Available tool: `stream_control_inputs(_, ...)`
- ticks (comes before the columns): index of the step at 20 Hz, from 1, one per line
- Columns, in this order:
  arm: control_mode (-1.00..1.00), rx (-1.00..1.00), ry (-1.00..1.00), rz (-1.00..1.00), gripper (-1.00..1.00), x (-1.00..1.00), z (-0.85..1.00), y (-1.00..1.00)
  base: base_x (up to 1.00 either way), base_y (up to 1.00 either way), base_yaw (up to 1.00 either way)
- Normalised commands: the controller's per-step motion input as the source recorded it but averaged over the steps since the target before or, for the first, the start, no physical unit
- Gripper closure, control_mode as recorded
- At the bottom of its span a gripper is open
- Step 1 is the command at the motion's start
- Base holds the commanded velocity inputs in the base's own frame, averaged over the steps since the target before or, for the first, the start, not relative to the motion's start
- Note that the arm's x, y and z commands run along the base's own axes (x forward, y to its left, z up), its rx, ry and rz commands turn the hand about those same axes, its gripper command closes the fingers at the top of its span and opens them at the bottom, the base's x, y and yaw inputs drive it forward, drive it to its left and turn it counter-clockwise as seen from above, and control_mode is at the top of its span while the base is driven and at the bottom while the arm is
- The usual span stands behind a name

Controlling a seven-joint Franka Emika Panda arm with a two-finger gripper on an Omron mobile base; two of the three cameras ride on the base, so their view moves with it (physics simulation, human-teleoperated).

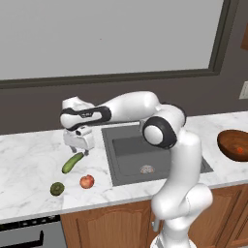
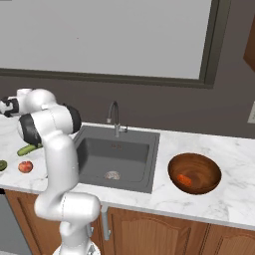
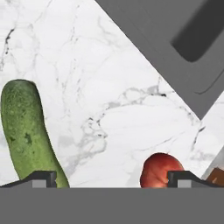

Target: There is a mixed pile of frozen fruits and vegetables on the counter. Locate all the frozen vegetables and place the items in a bowl on the counter. Take all the frozen fruits and defrost them in a running sink.

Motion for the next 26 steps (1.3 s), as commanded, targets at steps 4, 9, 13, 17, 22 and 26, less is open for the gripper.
stream_control_inputs(4, -1.00, 0.03, 0.00, 0.00, -1.00, 0.07, -0.22, 0.18, 0.00, 0.00, 0.00)
stream_control_inputs(9, -1.00, 0.03, -0.01, 0.00, -1.00, 0.06, -0.22, 0.14, 0.00, 0.00, 0.00)
stream_control_inputs(13, -1.00, 0.01, -0.06, 0.00, -1.00, 0.06, -0.23, 0.19, 0.00, 0.00, 0.00)
stream_control_inputs(17, -1.00, 0.00, -0.04, 0.00, -1.00, 0.09, -0.23, 0.14, 0.00, 0.00, 0.00)
stream_control_inputs(22, -1.00, 0.00, -0.05, 0.02, -1.00, 0.17, -0.19, 0.12, 0.00, 0.00, 0.00)
stream_control_inputs(26, -1.00, 0.00, -0.05, 0.06, -1.00, 0.22, -0.21, 0.11, 0.00, 0.00, 0.00)
